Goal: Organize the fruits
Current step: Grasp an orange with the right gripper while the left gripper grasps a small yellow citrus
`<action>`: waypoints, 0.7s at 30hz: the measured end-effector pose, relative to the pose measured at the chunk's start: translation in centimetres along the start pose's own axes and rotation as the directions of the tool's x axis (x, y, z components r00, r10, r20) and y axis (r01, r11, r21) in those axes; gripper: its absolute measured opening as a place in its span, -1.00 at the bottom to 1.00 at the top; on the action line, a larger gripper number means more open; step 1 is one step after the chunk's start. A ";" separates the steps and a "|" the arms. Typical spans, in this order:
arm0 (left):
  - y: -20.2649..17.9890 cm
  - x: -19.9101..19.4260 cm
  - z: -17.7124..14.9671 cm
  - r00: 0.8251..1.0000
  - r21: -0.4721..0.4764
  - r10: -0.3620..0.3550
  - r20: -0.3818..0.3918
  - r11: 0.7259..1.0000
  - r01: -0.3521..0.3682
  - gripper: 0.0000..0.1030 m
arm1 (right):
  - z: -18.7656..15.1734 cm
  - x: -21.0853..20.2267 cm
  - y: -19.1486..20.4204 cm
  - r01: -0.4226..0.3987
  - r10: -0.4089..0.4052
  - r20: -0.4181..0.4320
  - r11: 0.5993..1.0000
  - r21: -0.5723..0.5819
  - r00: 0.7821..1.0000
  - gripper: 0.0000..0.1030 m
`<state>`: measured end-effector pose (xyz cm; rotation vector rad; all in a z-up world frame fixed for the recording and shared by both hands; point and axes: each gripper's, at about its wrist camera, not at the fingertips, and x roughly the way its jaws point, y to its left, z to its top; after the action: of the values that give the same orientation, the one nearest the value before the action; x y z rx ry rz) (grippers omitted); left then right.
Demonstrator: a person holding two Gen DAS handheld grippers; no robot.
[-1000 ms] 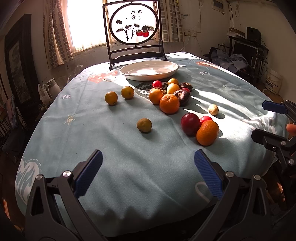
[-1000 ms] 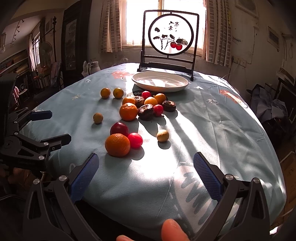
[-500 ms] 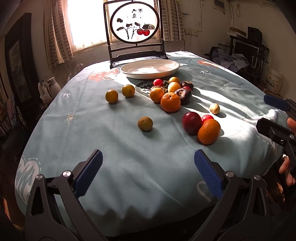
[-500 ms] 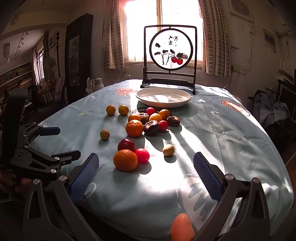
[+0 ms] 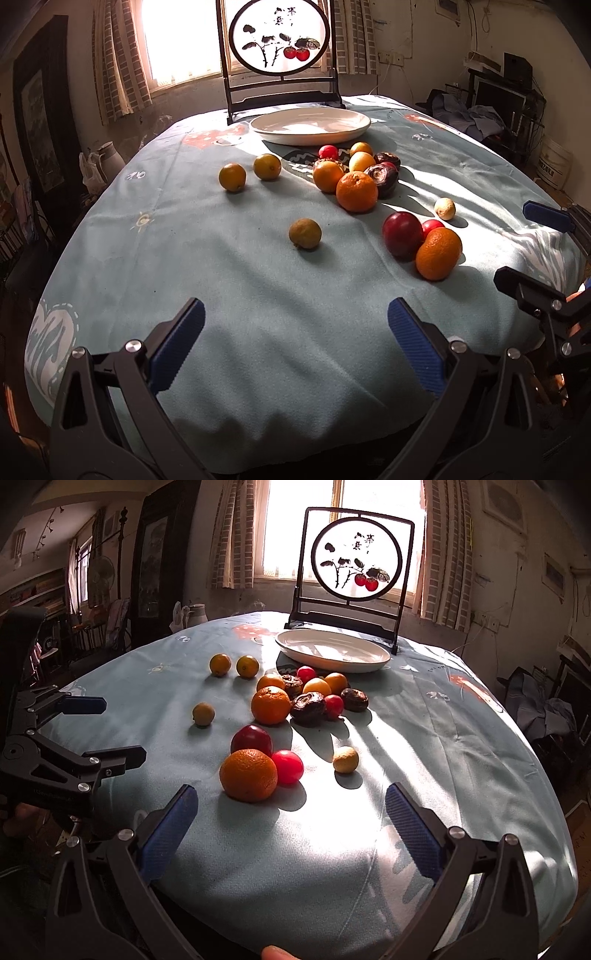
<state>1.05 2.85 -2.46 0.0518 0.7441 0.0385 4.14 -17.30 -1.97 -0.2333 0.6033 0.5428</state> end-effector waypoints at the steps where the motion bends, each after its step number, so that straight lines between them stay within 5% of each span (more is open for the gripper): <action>1: 0.3 0.2 0.0 1.000 -0.008 0.001 -0.005 1.000 -0.001 0.96 | 0.0 0.5 0.0 -0.008 0.008 -0.004 1.000 0.006 1.000 0.84; 3: 0.8 0.6 0.0 1.000 -0.023 0.004 -0.013 1.000 -0.005 0.96 | 0.0 1.6 0.0 -0.026 0.026 -0.029 0.999 0.020 0.999 0.63; 8: 2.0 1.4 -0.1 1.000 -0.040 0.000 -0.023 0.999 -0.001 0.96 | 0.1 3.8 0.5 -0.108 0.113 -0.075 0.992 0.070 0.991 0.55; 15: 2.9 2.4 0.9 1.000 -0.018 -0.014 -0.012 1.000 0.013 0.96 | 0.1 6.0 0.6 -0.155 0.170 -0.118 0.979 0.131 0.978 0.17; 18: 3.2 3.0 1.9 0.998 -0.004 -0.059 -0.001 0.998 0.059 0.96 | 0.1 5.9 0.1 -0.191 0.209 -0.098 0.967 0.168 0.973 -0.15; 21: 3.3 4.3 3.3 0.994 0.012 -0.107 -0.006 0.994 0.107 0.94 | 0.1 5.4 -0.4 -0.212 0.231 -0.085 0.959 0.190 0.969 -0.15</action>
<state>6.38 6.31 -2.69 0.0236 0.7515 -0.0679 8.10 -15.36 -5.07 -0.0231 0.7839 0.6913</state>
